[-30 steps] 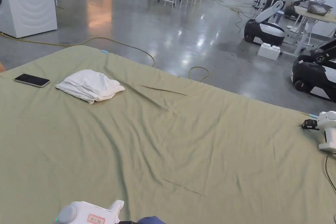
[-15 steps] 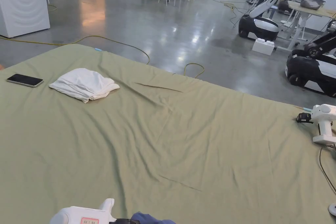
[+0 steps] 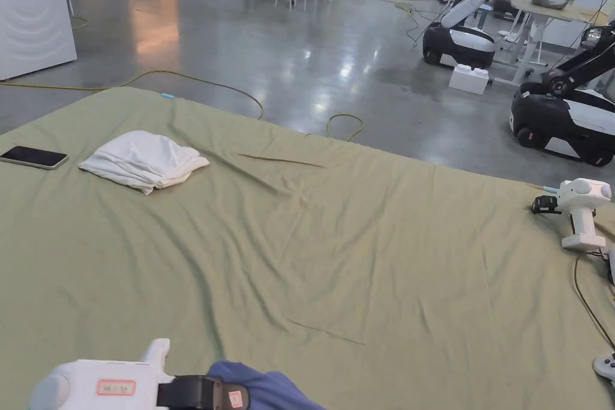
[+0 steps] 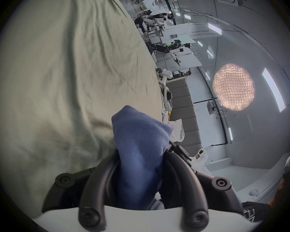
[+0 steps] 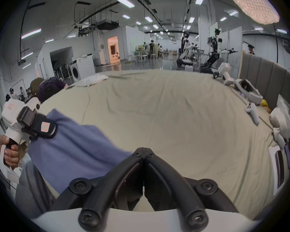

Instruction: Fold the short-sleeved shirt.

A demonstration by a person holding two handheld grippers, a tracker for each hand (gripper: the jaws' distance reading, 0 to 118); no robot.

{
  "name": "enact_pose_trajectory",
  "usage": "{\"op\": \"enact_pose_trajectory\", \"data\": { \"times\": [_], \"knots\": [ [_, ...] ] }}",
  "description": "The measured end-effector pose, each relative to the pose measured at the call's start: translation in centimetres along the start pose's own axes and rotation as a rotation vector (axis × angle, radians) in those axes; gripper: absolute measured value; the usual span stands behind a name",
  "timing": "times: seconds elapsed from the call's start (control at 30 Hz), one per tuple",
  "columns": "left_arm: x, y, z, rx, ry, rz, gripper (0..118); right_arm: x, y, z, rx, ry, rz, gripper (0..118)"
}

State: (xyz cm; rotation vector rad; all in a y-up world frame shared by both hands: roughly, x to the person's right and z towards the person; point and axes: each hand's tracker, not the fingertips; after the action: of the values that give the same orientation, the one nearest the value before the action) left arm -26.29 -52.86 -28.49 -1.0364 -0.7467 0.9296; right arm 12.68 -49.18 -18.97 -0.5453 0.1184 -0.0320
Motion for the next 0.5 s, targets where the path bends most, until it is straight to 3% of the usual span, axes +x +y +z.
{"op": "enact_pose_trajectory", "data": {
  "times": [0.23, 0.5],
  "knots": [
    [0.6, 5.4, 9.4, 0.041, 0.113, -0.019, 32, 4.9, 6.5, 1.8, 0.136, -0.096, 0.012, 0],
    [1.0, 11.6, 21.0, 0.102, 0.360, -0.026, 32, 10.5, 11.4, 3.8, 0.229, -0.205, -0.012, 0]
  ]
}}
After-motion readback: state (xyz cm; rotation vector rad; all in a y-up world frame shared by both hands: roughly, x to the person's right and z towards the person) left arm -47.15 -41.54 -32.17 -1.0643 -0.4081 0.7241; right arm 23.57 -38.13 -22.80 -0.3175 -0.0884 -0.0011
